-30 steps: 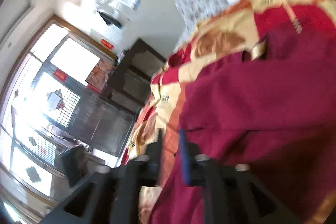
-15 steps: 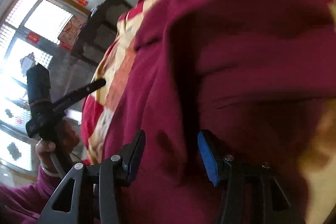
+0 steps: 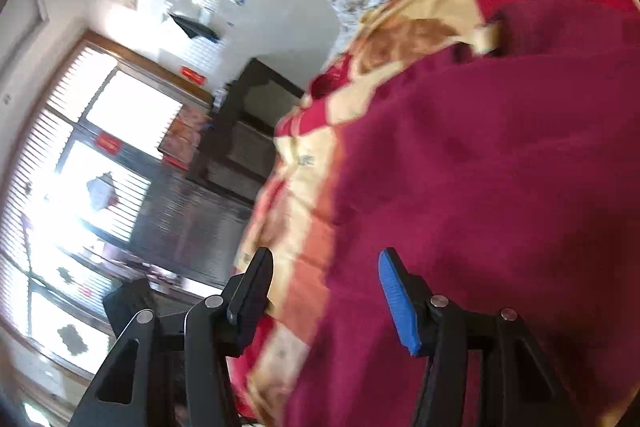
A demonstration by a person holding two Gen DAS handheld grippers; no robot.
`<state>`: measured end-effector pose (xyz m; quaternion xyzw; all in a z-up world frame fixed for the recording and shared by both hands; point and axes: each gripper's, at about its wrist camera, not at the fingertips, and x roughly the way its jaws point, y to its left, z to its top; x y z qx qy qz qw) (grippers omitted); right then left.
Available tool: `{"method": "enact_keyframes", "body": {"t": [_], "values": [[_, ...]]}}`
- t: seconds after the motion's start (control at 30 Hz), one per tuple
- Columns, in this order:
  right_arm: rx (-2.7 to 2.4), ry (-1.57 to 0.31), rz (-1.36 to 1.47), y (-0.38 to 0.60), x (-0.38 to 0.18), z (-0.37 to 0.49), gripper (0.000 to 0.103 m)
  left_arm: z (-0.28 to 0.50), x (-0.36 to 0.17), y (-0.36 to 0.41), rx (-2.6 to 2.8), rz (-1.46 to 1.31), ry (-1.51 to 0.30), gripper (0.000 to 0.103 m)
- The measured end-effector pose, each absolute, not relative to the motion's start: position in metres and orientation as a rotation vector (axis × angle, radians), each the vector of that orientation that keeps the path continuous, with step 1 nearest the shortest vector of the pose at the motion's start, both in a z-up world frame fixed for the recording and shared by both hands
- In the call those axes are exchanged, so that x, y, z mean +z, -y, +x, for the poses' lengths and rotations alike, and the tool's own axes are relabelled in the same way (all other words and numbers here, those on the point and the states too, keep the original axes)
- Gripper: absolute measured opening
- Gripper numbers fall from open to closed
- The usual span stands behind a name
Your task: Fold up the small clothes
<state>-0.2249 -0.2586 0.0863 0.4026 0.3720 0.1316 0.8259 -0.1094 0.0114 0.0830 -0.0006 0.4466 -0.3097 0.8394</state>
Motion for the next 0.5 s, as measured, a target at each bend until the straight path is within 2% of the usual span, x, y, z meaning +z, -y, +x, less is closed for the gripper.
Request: {"method": "enact_keyframes", "body": {"t": [0.07,0.43,0.5], "values": [[0.252,-0.810,0.867,0.268,0.079,-0.238,0.053,-0.098,0.075,0.000,-0.651,0.001,-0.966,0.047],[0.172,-0.799,1.026,0.296,0.060,-0.301,0.054,-0.054,0.041,0.051,-0.632,0.000,-0.995,0.047],[0.173,-0.799,1.034,0.296,0.061,-0.298,0.054,-0.049,0.033,0.060,-0.630,0.033,-1.020,0.044]]}}
